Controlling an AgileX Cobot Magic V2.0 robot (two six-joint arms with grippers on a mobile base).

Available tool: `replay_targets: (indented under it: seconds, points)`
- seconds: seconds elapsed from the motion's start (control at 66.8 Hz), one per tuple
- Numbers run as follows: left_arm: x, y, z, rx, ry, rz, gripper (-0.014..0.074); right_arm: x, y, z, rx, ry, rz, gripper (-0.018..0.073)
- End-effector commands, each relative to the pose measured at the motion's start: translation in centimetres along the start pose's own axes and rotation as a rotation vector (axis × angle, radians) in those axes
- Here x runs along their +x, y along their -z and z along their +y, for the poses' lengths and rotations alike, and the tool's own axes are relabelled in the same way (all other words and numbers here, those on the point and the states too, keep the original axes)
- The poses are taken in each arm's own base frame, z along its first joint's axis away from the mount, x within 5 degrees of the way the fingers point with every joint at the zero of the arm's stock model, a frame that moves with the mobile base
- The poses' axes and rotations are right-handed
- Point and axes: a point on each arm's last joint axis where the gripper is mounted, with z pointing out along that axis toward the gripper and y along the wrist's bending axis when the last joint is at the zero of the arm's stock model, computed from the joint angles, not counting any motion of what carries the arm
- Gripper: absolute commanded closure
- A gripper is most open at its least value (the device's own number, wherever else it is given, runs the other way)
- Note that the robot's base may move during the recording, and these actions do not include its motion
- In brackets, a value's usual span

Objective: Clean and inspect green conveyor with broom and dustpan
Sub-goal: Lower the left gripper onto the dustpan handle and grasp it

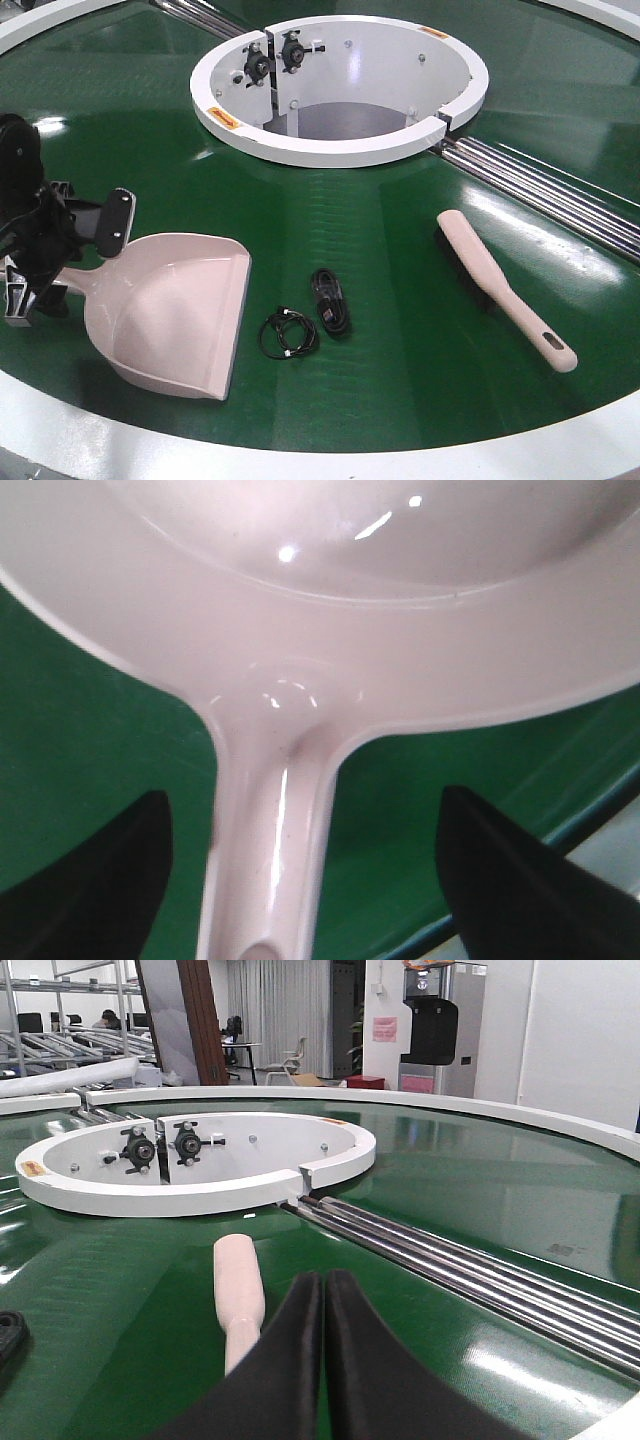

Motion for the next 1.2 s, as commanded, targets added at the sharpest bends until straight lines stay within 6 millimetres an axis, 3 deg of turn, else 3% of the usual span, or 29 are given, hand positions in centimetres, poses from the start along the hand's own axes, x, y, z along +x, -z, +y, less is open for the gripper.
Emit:
replay_targets:
  seconds: [0.0,0.359,0.479,0.719,0.884,1.048,1.183]
  points:
    - [0.0,1.3,0.6,-0.062,-0.011,0.005,0.0073,-0.6,0.1,0.0,0.007,0.008,-0.077,0.0568]
    - [0.4,0.4,1.0,-0.066,-0.056,0.074,0.0102,-0.6,0.1,0.0,0.007,0.008,-0.077,0.0568]
    - [0.4,0.1,1.2,-0.074,-0.058,0.071,0.0179,-0.6,0.1,0.0,0.007,0.008,-0.077,0.0568]
    - [0.4,-0.5,1.2,-0.057,-0.066,0.082,0.0449,-0.6,0.1,0.0,0.007,0.008,-0.077,0.0568]
    - [0.6,0.5,1.0,-0.064,-0.062,0.090,0.0600,-0.6,0.1,0.0,0.007,0.008,-0.077,0.0568]
    - [0.9,2.2,0.7,-0.108,-0.052,0.084,0.0603,-0.6,0.1,0.0,0.007,0.008,-0.077,0.0568]
    - [0.9,2.6,0.5,-0.100,-0.047,0.084,0.0603,-0.6,0.1,0.0,0.007,0.008,-0.077,0.0568]
